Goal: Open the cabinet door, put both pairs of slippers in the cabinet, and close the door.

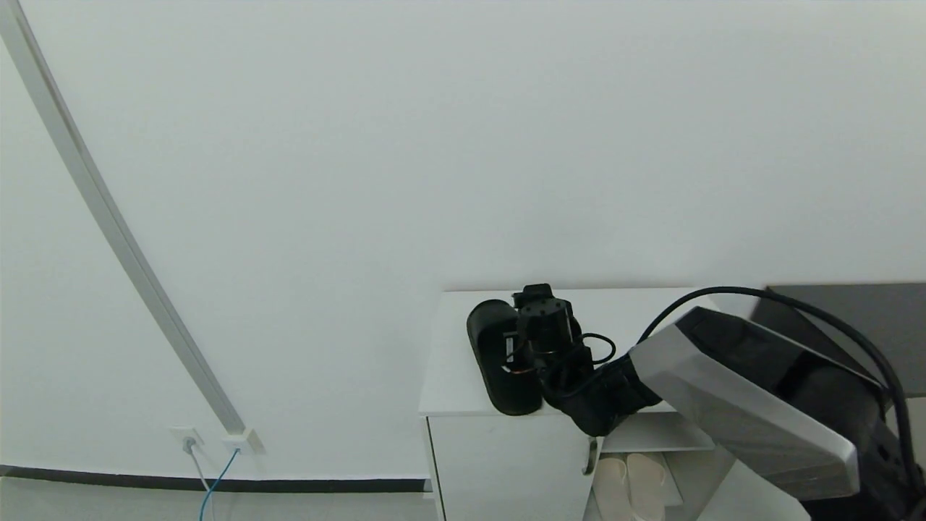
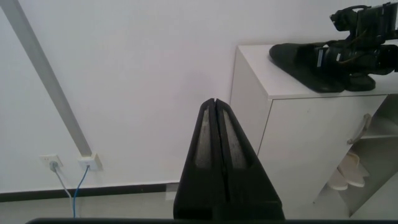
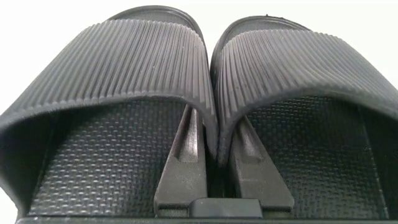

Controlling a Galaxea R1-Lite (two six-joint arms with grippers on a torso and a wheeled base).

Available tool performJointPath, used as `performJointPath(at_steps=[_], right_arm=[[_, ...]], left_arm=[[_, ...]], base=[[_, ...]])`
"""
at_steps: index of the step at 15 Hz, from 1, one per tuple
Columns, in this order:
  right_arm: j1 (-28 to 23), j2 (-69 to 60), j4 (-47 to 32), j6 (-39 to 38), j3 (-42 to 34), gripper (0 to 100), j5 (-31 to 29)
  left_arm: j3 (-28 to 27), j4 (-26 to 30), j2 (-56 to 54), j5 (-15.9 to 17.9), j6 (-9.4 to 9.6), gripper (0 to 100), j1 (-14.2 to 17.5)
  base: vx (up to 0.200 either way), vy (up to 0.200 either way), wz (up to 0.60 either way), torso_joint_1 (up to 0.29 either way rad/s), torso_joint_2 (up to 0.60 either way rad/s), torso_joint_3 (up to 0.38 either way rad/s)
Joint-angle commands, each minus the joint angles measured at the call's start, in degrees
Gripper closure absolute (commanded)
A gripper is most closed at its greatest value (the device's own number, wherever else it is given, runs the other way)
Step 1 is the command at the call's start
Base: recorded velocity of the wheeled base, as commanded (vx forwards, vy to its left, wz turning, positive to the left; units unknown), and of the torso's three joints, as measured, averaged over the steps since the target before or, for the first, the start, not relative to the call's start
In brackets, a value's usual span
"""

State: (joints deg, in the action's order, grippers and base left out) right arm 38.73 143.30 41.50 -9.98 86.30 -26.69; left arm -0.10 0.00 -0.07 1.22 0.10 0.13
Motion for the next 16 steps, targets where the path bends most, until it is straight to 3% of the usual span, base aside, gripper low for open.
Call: performJointPath(at_steps=[1, 6, 10, 13, 16], right_arm=[[0.7, -11.7, 2.9, 1.3, -11.0, 100, 2.8], [5.2, -30.4, 10.1, 4.3, -36.6, 100, 10.8], [7.3, -41.8, 13.3, 4.0, -50.3, 100, 18.4], [7.1, -43.7, 13.7, 4.9, -52.7, 100, 20.4], [6.1, -43.5, 16.9, 12.3, -54.2, 100, 22.3]], left_arm=[[0.0, 0.0, 0.1, 0.0, -0.10, 100, 0.1], [0.0, 0.0, 0.1, -0.1, -0.10, 100, 0.0], [0.0, 0.0, 0.1, -0.1, -0.19, 100, 0.0], [0.0, 0.0, 0.1, -0.1, -0.19, 100, 0.0], [0.0, 0.0, 0.1, -0.1, -0.19, 100, 0.1]], base=[[0.000, 0.000, 0.00, 0.000, 0.00, 0.000], [0.000, 0.000, 0.00, 0.000, 0.00, 0.000], [0.000, 0.000, 0.00, 0.000, 0.00, 0.000], [0.000, 0.000, 0.00, 0.000, 0.00, 0.000], [0.000, 0.000, 0.00, 0.000, 0.00, 0.000]])
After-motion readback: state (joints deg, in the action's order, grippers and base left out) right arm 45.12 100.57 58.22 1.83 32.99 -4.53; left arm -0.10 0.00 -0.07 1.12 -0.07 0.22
